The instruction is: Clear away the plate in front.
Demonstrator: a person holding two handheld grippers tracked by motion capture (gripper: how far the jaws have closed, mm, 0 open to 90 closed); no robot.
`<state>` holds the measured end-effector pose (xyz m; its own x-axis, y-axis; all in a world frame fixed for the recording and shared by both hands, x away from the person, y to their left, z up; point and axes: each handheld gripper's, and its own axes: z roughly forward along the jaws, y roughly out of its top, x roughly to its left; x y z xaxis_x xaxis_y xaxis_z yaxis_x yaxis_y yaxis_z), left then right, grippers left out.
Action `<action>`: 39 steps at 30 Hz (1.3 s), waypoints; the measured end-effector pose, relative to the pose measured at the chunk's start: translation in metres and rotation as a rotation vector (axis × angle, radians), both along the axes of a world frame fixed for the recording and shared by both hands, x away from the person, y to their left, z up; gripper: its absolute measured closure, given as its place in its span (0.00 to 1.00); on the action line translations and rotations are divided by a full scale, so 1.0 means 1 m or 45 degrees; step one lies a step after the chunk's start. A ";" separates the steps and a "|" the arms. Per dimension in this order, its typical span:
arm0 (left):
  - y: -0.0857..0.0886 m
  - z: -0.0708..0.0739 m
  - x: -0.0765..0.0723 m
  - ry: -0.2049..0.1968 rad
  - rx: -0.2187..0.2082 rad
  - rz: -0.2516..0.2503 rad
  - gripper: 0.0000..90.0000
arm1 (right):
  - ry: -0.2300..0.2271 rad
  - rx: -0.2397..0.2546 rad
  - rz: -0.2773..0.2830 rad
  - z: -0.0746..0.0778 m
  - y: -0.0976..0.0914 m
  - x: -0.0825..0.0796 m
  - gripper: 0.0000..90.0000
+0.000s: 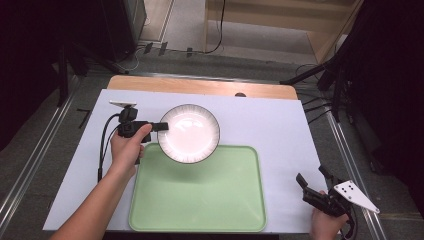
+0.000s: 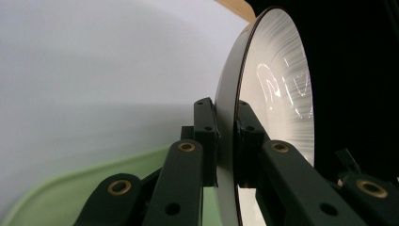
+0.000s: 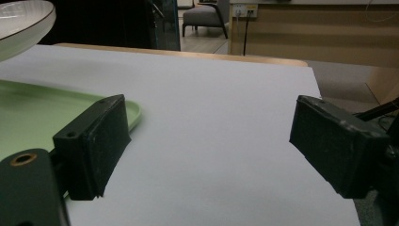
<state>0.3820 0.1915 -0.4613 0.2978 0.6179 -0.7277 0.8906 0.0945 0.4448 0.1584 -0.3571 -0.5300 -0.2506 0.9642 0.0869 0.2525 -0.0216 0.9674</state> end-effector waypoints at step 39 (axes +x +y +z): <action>-0.024 -0.069 -0.086 0.179 -0.008 -0.163 0.92 | -0.008 0.009 -0.008 0.000 -0.001 -0.001 0.14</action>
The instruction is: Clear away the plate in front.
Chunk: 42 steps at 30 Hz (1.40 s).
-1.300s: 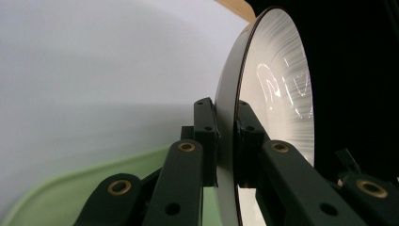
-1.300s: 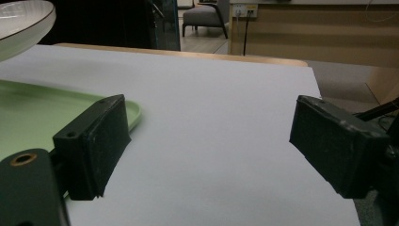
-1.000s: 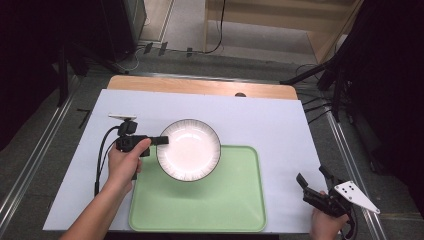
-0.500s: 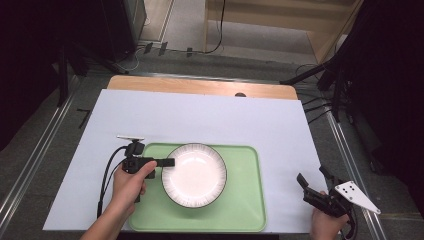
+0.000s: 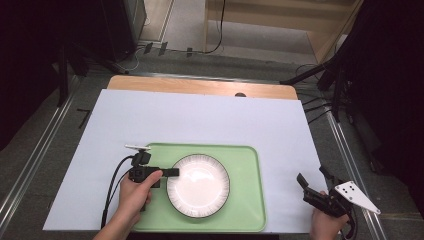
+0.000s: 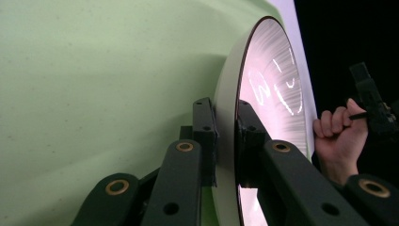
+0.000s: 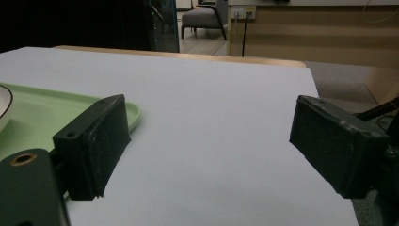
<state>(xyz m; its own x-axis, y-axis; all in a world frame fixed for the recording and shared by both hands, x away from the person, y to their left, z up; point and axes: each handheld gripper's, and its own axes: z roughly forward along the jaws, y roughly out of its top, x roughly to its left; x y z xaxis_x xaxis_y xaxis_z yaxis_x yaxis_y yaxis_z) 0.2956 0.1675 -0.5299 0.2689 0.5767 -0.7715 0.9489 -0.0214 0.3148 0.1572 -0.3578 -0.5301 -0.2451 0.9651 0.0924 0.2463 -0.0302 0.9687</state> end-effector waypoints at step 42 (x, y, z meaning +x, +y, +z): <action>0.050 0.036 -0.037 -0.845 0.171 0.048 0.02 | 0.003 -0.023 -0.018 0.000 0.003 -0.001 0.14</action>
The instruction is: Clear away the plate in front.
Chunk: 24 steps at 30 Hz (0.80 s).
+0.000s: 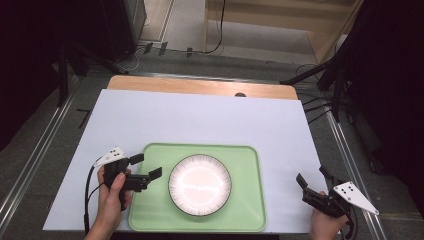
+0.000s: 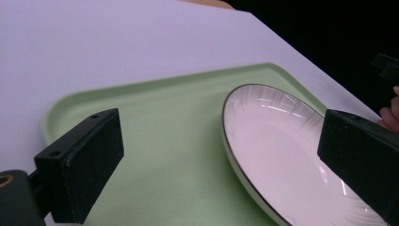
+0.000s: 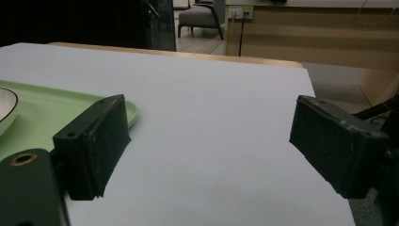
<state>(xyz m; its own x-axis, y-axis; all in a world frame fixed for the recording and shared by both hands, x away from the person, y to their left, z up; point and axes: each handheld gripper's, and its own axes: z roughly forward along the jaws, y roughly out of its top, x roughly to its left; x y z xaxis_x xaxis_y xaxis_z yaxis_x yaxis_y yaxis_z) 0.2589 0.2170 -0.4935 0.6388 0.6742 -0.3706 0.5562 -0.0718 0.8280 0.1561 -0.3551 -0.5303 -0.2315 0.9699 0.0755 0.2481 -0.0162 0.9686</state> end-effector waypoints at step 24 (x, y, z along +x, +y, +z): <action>0.104 -0.005 -0.024 -0.135 0.092 0.252 0.00 | 0.020 -0.047 0.022 0.000 0.003 0.004 0.14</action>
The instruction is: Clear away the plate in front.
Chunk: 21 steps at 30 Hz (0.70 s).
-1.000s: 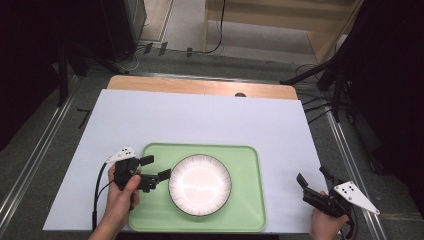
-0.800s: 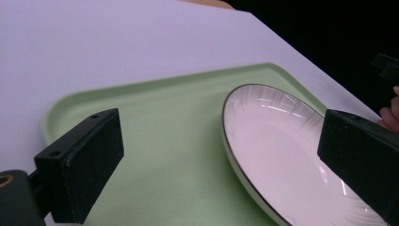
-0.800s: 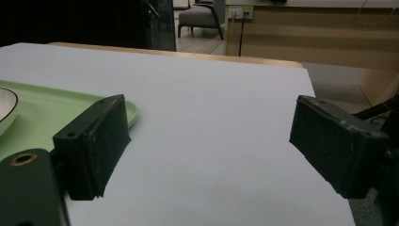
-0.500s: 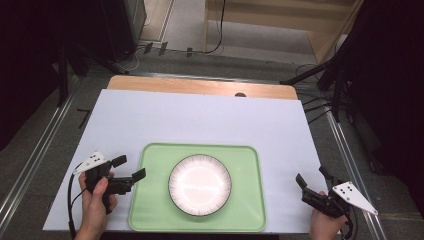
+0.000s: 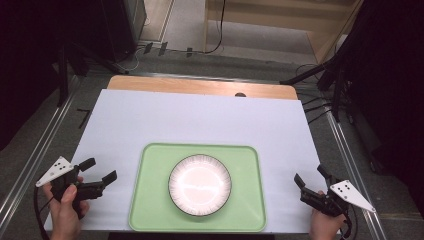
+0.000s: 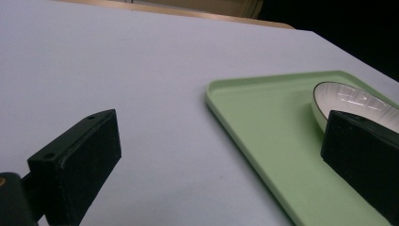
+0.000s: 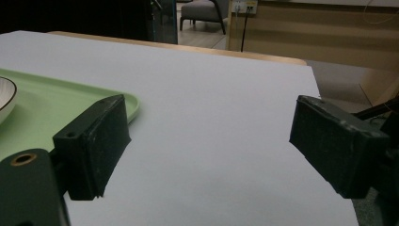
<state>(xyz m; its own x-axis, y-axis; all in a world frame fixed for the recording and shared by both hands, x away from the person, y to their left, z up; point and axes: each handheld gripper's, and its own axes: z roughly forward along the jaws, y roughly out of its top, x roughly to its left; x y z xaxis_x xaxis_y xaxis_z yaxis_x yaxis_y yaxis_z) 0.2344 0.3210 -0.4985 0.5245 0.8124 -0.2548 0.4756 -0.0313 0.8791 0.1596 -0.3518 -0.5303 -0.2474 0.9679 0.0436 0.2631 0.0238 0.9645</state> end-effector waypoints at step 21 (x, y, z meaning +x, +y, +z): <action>0.050 -0.007 -0.015 -0.025 0.083 0.076 0.00 | 0.010 0.020 -0.012 0.000 -0.002 0.002 0.14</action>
